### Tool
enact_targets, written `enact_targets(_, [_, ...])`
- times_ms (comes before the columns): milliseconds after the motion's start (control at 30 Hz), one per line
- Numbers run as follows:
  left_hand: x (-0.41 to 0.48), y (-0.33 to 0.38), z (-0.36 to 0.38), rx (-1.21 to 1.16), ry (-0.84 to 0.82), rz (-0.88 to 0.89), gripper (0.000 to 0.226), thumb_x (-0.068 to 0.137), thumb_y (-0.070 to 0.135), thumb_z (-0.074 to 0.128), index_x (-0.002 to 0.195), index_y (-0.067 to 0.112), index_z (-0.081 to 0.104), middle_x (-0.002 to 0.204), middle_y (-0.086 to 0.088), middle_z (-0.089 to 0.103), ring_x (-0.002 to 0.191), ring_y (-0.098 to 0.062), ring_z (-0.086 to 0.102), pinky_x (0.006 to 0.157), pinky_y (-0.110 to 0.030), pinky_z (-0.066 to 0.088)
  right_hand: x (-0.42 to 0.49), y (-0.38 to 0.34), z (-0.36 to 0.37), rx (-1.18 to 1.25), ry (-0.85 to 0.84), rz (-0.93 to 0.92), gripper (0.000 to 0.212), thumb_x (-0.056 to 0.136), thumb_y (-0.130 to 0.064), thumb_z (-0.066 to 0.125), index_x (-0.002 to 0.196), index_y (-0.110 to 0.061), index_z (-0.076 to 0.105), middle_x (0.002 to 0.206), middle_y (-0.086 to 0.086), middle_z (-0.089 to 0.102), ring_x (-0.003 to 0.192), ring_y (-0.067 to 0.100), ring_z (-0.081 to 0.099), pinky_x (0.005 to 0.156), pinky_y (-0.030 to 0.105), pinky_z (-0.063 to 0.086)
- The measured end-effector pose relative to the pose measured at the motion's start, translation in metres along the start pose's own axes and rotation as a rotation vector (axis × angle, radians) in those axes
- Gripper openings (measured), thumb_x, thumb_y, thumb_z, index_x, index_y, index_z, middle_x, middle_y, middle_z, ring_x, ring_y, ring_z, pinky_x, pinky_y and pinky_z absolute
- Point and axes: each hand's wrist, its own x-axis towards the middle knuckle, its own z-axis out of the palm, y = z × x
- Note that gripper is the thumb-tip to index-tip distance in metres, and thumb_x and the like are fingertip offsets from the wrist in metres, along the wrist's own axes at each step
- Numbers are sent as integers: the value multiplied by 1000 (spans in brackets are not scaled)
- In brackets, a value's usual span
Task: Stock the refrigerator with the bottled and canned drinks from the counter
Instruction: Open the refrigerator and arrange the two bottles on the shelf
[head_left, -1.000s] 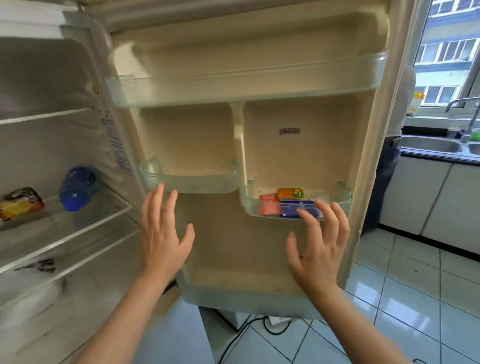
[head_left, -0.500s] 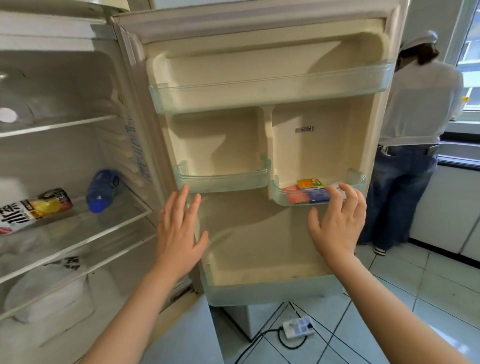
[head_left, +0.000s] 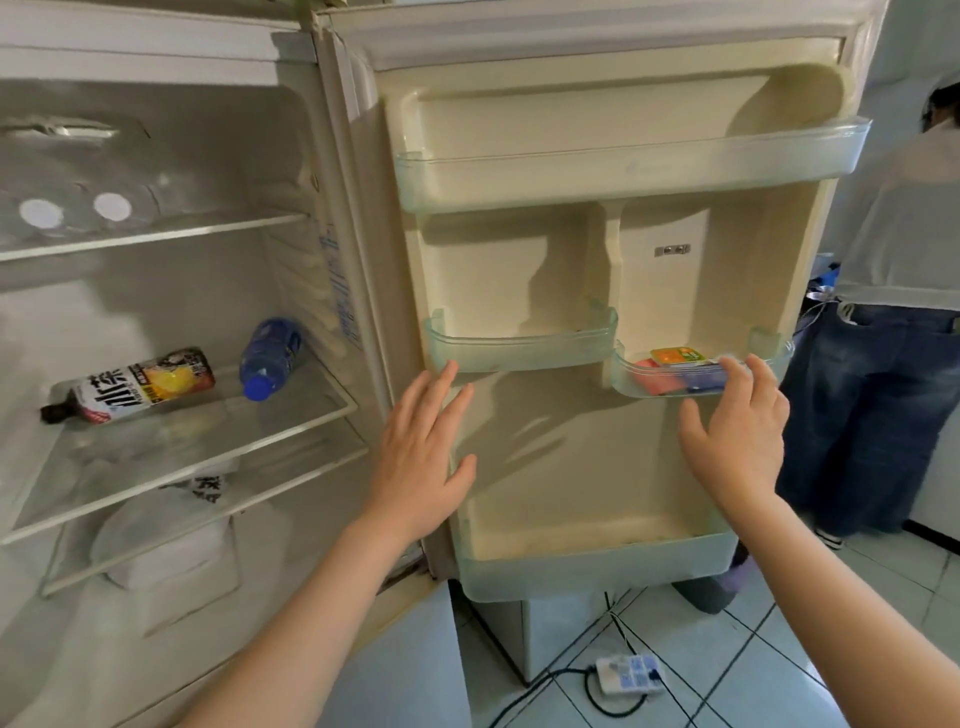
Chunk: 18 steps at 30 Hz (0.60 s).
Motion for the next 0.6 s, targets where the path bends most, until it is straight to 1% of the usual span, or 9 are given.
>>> enact_targets(67, [-4, -4, -6, -62, 19, 3, 62, 88, 27, 57, 145, 15, 35, 158, 2, 15, 144, -21, 10, 115, -33, 7, 0, -5, 2, 81, 7, 26, 56, 86, -24, 58, 137, -15, 37, 151, 11, 26, 135, 34, 25, 103, 52, 34])
enact_targets(167, [-17, -21, -19, -132, 52, -64, 54, 86, 23, 59, 138, 15, 46, 152, -2, 31, 141, -20, 18, 113, -32, 11, -9, -21, 6, 219, 65, 49, 56, 87, -22, 58, 138, -9, 38, 151, 11, 27, 138, 31, 25, 112, 46, 26])
enact_targets(233, [-31, -41, -25, -128, 76, -121, 48, 85, 22, 60, 132, 14, 52, 146, -3, 38, 138, -22, 27, 112, -32, 17, -23, -39, 9, 281, 153, 36, 52, 88, -20, 56, 136, -5, 41, 150, 13, 29, 138, 29, 25, 113, 34, 20])
enact_targets(300, [-46, -67, -30, -126, 89, -209, 42, 86, 18, 63, 128, 14, 55, 139, -1, 43, 132, -18, 36, 109, -32, 26, -43, -65, 17, 357, 274, -82, 45, 85, -15, 54, 127, 0, 48, 143, 20, 37, 135, 28, 29, 111, 23, 16])
enact_targets(367, [-60, -96, -34, -167, 94, -335, 38, 87, 16, 64, 124, 17, 57, 132, 6, 47, 125, -13, 42, 99, -31, 38, -65, -96, 29, 451, 320, -273, 37, 81, -10, 54, 115, 3, 54, 132, 26, 43, 129, 30, 35, 111, 28, 21])
enact_targets(400, [-67, -112, -35, -191, 104, -393, 36, 87, 15, 63, 122, 19, 58, 128, 10, 48, 120, -11, 45, 93, -29, 41, -76, -113, 37, 504, 299, -368, 33, 79, -10, 54, 110, 2, 55, 128, 27, 45, 126, 30, 37, 109, 31, 24])
enact_targets(467, [-76, -144, -37, -220, 148, -496, 30, 87, 14, 63, 116, 22, 60, 119, 14, 51, 113, -7, 49, 88, -23, 38, -96, -146, 55, 608, 205, -533, 27, 78, -10, 54, 104, -4, 54, 125, 22, 47, 122, 27, 40, 106, 32, 28])
enact_targets(533, [-80, -178, -39, -253, 207, -610, 26, 87, 13, 63, 112, 22, 62, 113, 11, 53, 107, -9, 52, 86, -23, 37, -113, -179, 75, 672, 51, -660, 24, 78, -11, 54, 101, -9, 53, 124, 14, 47, 119, 24, 43, 103, 30, 31])
enact_targets(600, [-82, -211, -40, -307, 261, -740, 23, 88, 13, 62, 109, 24, 62, 110, 7, 56, 105, -12, 53, 83, -26, 38, -126, -205, 99, 700, -150, -729, 24, 78, -12, 55, 102, -9, 55, 122, 11, 50, 116, 25, 48, 100, 29, 35])
